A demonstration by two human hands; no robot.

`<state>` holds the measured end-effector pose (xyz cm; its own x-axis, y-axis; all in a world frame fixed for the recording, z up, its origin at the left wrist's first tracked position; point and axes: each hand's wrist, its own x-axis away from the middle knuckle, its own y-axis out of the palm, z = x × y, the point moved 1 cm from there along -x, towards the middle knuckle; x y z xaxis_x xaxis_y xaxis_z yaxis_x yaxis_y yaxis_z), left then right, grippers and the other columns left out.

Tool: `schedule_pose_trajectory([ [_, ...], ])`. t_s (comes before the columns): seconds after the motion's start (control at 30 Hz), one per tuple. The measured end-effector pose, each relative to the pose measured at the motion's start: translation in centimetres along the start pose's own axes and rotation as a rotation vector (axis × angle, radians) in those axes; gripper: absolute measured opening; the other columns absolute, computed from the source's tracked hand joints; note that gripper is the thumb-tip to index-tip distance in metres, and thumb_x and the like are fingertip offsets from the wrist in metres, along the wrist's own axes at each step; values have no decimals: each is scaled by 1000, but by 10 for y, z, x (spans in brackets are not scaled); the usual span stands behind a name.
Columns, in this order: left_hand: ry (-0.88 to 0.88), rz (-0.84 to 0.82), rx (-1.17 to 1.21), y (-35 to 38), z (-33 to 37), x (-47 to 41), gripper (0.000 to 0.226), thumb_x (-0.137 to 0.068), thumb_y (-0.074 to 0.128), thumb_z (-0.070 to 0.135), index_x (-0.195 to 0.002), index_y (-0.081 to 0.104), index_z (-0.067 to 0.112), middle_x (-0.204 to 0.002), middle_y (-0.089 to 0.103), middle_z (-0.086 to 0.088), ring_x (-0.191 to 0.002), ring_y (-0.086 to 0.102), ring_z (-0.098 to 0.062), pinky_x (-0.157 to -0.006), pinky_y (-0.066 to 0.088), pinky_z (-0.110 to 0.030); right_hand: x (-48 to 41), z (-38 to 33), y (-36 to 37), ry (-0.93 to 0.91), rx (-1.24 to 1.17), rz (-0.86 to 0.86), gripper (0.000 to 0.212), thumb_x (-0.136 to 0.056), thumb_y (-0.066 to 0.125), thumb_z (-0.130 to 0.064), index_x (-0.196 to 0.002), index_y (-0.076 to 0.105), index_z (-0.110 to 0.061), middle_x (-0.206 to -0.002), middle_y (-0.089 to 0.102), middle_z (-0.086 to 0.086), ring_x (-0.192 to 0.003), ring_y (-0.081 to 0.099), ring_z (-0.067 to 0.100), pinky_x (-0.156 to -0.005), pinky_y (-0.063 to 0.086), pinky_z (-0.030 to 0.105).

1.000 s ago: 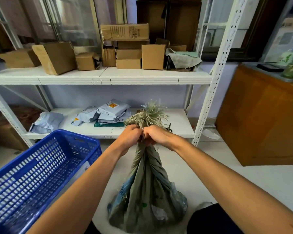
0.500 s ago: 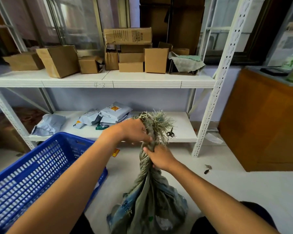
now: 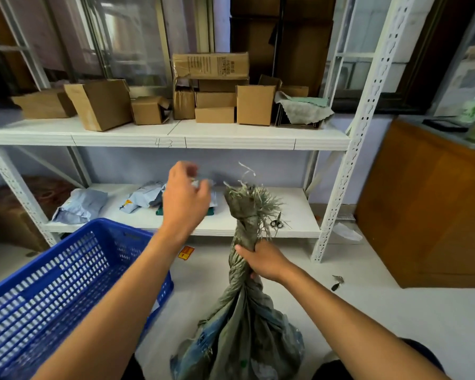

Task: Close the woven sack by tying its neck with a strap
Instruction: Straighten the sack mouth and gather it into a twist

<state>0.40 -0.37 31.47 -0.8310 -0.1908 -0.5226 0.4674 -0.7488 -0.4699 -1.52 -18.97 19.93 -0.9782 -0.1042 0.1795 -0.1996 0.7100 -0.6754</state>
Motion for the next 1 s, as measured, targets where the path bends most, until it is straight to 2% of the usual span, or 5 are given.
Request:
schedule_pose_trajectory([
  [0.3,-273,-1077,13,87,-96,108,68,-82,69,18,-140,36,29,-131,58,4,-123,55,-14,-100,46,-24,4,-9,-9,-103,99,56,55,-94,54,-59,-109,72,-9,-111,72,14,-103,66,28,-80,47,29],
  [0.4,-319,-1074,193,92,-103,121,67,-83,77,11,-141,46,21,-128,64,4,-120,58,-9,-88,44,-6,8,-14,-8,-148,198,27,46,-100,53,-46,-109,70,-3,-113,70,19,-105,64,32,-76,41,28],
  [0.6,-358,-965,322,117,-100,138,51,-68,92,27,-111,71,7,-109,75,-9,-108,69,-27,-97,55,-40,16,-32,1,-290,336,47,38,-95,58,-44,-112,69,-12,-113,71,16,-106,63,35,-84,51,37],
  [0.8,-537,-618,510,125,-65,162,23,-95,58,-3,-93,63,19,-82,68,8,-74,63,1,-64,51,-9,9,-34,5,-205,294,43,53,-79,69,-62,-106,74,-17,-102,74,10,-95,66,27,-78,55,36],
  [1.0,-874,-404,758,123,-74,143,34,-104,49,22,-79,61,3,-63,49,-13,-52,56,-19,-49,49,-30,9,-4,9,-42,48,-28,77,-81,69,-33,-150,39,-15,-147,46,3,-121,57,21,-101,50,38],
])
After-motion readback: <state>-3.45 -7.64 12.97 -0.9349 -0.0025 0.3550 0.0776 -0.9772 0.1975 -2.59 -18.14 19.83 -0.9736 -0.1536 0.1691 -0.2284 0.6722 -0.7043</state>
